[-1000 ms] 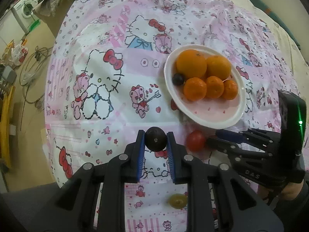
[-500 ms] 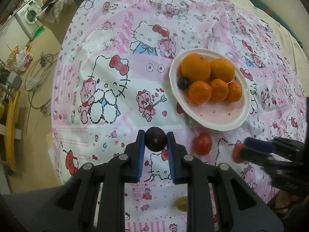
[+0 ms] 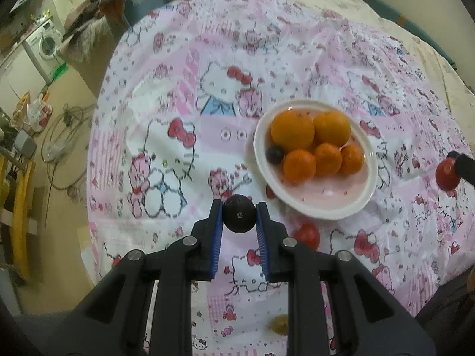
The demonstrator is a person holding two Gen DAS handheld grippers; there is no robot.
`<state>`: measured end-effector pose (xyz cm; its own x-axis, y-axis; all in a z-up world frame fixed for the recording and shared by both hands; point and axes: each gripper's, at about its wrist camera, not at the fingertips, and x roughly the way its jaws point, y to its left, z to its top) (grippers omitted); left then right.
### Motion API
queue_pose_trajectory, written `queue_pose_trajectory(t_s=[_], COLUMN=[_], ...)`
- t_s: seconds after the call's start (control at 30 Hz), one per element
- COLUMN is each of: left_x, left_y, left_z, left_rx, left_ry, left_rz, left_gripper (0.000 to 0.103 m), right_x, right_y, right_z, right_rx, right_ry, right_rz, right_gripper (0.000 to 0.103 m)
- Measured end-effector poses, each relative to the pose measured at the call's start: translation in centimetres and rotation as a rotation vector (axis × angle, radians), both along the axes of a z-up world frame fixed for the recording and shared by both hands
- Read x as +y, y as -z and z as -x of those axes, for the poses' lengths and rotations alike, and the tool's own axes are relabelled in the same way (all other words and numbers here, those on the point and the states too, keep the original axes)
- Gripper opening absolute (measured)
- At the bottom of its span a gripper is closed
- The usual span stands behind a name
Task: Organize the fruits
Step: 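Carry the grape and tomato onto the plate and open both tools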
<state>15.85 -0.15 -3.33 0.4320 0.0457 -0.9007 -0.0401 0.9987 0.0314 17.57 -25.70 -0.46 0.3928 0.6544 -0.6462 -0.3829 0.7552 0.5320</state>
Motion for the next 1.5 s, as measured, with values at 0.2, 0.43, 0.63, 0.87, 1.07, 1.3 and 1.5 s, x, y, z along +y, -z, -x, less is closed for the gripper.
queue_pose_trajectory(t_s=[0.2,0.43,0.63,0.87,1.07,1.3,1.5], left_x=[-0.7,-2.7,-4.3,-5.8,-6.6,-7.2,-7.4], left_y=[-1.0,-0.9,0.6,3.6,4.7,5.3,5.4], left_z=[-2.1,-4.6,-6.8,-8.8,-9.6,-10.0,-10.0], left_rx=[-0.024,-0.033,-0.015,0.067,0.103,0.123,0.118], left_ry=[0.024,0.087,0.132,0.162,0.185,0.188,0.192], left_rz=[-0.027,-0.032,-0.027,0.017,0.04,0.054,0.033], left_gripper=[0.018,0.018,0.018,0.018,0.019,0.019,0.019], right_x=[-1.9,-1.9,-1.0,0.1,0.5,0.6,0.4], right_y=[-0.5,1.1,3.1,6.0,8.3,9.8,10.3], right_z=[-2.1,-4.9,-7.1,-9.2,-10.8,-11.2,-11.2], right_rx=[-0.011,0.028,0.074,0.127,0.173,0.202,0.22], right_ry=[0.046,0.045,0.033,0.032,0.05,0.064,0.076], right_rz=[0.009,0.021,0.037,0.083,0.116,0.138,0.146], right_gripper=[0.028,0.028,0.028,0.028,0.028,0.028,0.029])
